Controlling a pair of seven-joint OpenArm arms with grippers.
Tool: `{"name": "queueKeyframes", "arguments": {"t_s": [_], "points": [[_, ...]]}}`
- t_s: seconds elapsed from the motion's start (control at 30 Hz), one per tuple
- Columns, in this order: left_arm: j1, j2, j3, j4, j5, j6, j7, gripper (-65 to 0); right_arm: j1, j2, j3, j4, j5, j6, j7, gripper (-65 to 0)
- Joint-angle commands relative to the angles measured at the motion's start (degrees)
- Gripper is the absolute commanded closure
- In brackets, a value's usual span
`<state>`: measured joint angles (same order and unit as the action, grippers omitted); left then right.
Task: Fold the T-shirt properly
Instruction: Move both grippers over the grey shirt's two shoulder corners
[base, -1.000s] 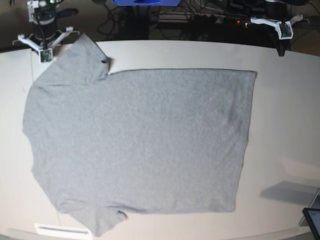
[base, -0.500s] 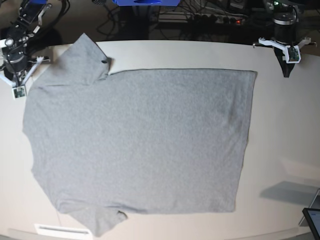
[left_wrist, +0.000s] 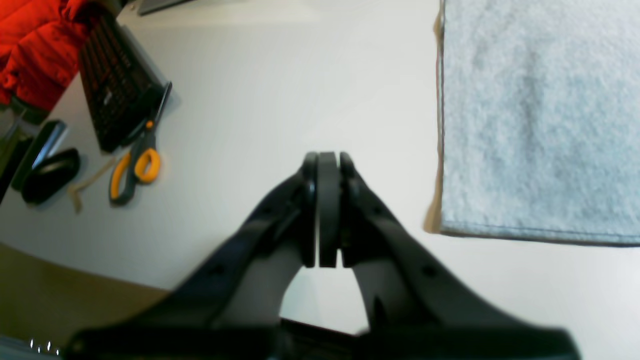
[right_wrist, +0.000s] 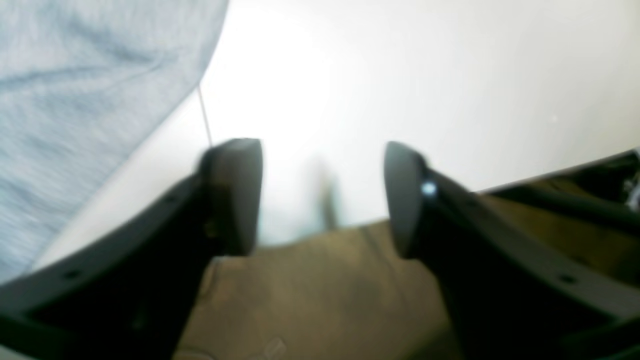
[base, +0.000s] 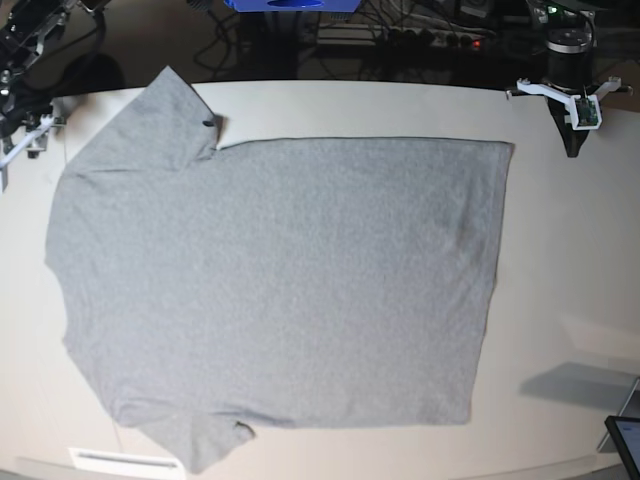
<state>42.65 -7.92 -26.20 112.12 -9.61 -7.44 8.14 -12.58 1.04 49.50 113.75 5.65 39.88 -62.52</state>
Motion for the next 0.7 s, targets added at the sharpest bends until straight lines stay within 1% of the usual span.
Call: {"name": "queueKeyframes", "arguments": {"t_s": [0.0,0.07,0.1,0.2,0.23,0.3,0.4,0.5,0.57,0.67], "points": [[-0.06,-0.47,-0.31,0.72,-0.46,0.63,-1.42,0.0,-0.39,1.03,0.04,1.1,2.31,0.12,-0.03,-39.9],[-0.24,-0.03,0.39,0.19,-0.46,0.63,-1.42,0.0,-1.79,2.26,-0.4,1.1,6.88,0.12,-1.26,-39.9],[-0.24,0.06,0.83,0.1,-0.46,0.63,-1.42,0.0,-2.5,2.7,-0.4,1.1,10.31,0.12,-1.96,-39.9],[-0.32,0.23,2.24,0.1,-0.46,0.63,-1.42,0.0,-3.11,2.96,0.04,1.1,18.39,0.12,-4.34,-39.9],[-0.32,0.23,2.94,0.1,-0.46,0.63,-1.42,0.0,-3.11,3.58,0.04,1.01,20.15,0.12,-5.3,-39.9],[-0.32,0.23,3.91,0.1,-0.46,0.63,-1.42,0.0,-3.11,3.67,0.04,0.84,22.79,0.12,-7.24,-39.9],[-0.5,0.23,5.05,0.1,-0.46,0.63,-1.42,0.0,-3.11,3.4,-0.4,0.84,25.08,0.12,-7.5,-39.9],[-1.47,0.23,5.32,-0.77,-0.46,0.63,-1.42,0.0,-2.59,2.43,-0.4,0.66,24.99,0.12,-7.15,-39.9],[-1.99,0.23,5.32,-2.18,-0.46,0.63,-1.5,0.0,-2.23,2.17,-0.66,0.58,23.84,0.12,-5.74,-39.9],[-3.05,0.23,5.67,-4.64,-0.46,0.63,-1.68,0.0,-3.11,2.17,-5.23,0.22,21.73,0.12,-3.02,-39.9]]}}
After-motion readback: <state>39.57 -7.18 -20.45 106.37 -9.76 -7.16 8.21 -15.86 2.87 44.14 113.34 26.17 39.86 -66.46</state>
